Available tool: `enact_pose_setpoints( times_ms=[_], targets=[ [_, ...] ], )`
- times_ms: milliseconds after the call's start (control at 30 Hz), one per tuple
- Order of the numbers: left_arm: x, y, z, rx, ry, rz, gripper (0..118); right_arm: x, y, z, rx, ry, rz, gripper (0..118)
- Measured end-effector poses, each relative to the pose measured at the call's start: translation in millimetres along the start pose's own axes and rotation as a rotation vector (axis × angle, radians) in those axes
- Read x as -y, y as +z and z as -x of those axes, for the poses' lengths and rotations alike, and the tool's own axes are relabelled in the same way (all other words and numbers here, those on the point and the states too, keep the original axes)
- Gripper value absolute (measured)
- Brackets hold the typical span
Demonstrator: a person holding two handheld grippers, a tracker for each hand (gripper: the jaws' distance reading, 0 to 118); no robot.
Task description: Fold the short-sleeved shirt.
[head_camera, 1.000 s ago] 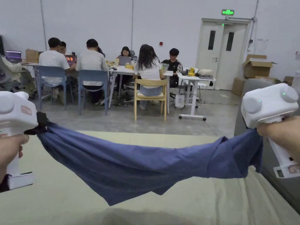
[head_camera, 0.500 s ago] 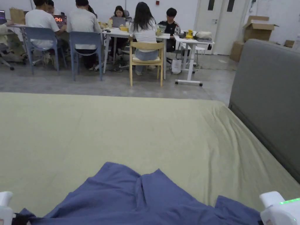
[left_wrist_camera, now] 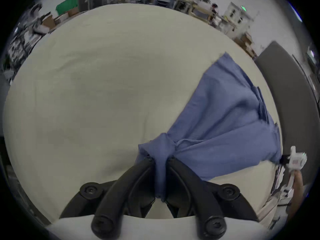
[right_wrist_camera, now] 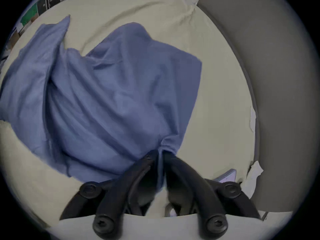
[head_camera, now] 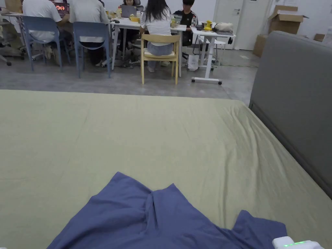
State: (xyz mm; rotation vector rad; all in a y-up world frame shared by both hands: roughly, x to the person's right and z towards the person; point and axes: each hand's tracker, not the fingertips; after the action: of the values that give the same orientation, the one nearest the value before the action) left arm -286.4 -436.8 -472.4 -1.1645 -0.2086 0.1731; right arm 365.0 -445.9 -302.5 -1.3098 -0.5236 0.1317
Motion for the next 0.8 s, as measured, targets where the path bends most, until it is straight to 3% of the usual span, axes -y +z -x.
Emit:
enact_pose_setpoints(
  times_ms=[67, 100, 133, 167, 200, 267, 367, 400, 433, 467, 500, 533, 567, 667, 733, 767, 800],
  targets=[
    [-5.5, 10.6, -2.8, 0.002, -0.004, 0.003, 8, -7.7, 10.1, -9.1, 0.083, 0.011, -0.037, 72],
    [-7.5, 24.0, -5.9, -0.002, -0.018, -0.021, 26, -7.4, 27.8, -24.3, 0.007, -0.007, -0.091, 100],
    [-10.1, 45.8, -11.4, -0.028, -0.062, -0.114, 89, -9.2, 46.3, -36.6, -0.081, -0.077, -0.15, 118],
    [-10.1, 62.9, -15.3, -0.016, -0.092, -0.189, 118, -7.8, 66.4, -45.6, -0.11, -0.164, -0.217, 118],
    [-5.6, 91.7, -18.4, 0.002, -0.13, -0.297, 118, -6.2, 92.4, -52.3, -0.117, -0.241, -0.299, 118],
    [0.0, 121.4, -25.3, 0.092, -0.113, -0.439, 118, 7.3, 135.1, -60.8, -0.193, -0.274, -0.421, 118],
    [25.9, 141.3, -31.4, 0.221, -0.033, -0.47, 118, 38.2, 182.0, -41.6, -0.323, -0.337, -0.533, 118],
    [41.3, 138.4, -35.2, 0.248, -0.007, -0.406, 118, 52.0, 188.9, -27.0, -0.351, -0.347, -0.541, 118],
    [52.5, 132.4, -37.5, 0.266, -0.009, -0.324, 118, 64.7, 192.0, -11.7, -0.372, -0.33, -0.534, 117],
    [63.9, 124.3, -39.8, 0.268, -0.016, -0.243, 118, 76.9, 193.5, 4.2, -0.394, -0.303, -0.511, 102],
    [78.9, 115.1, -42.7, 0.25, -0.019, -0.179, 105, 90.0, 196.2, 26.1, -0.426, -0.261, -0.5, 54],
    [97.8, 108.5, -48.8, 0.232, -0.014, -0.149, 39, 103.2, 195.9, 47.1, -0.452, -0.216, -0.502, 3],
    [107.4, 103.0, -51.7, 0.238, -0.01, -0.136, 0, 110.1, 193.1, 64.8, -0.445, -0.176, -0.469, 3],
    [126.8, 78.4, -51.8, 0.209, -0.068, -0.038, 0, 133.8, 188.6, 109.5, -0.491, -0.023, -0.396, 3],
    [122.4, 70.4, -47.7, 0.242, -0.026, -0.036, 0, 138.9, 189.9, 121.9, -0.507, 0.055, -0.393, 3],
    [114.7, 70.1, -41.4, 0.205, -0.005, -0.068, 18, 133.9, 190.8, 128.6, -0.507, 0.086, -0.394, 3],
    [102.4, 77.2, -37.6, 0.192, 0.017, -0.116, 74, 131.4, 191.5, 129.2, -0.501, 0.1, -0.401, 3]
  ],
)
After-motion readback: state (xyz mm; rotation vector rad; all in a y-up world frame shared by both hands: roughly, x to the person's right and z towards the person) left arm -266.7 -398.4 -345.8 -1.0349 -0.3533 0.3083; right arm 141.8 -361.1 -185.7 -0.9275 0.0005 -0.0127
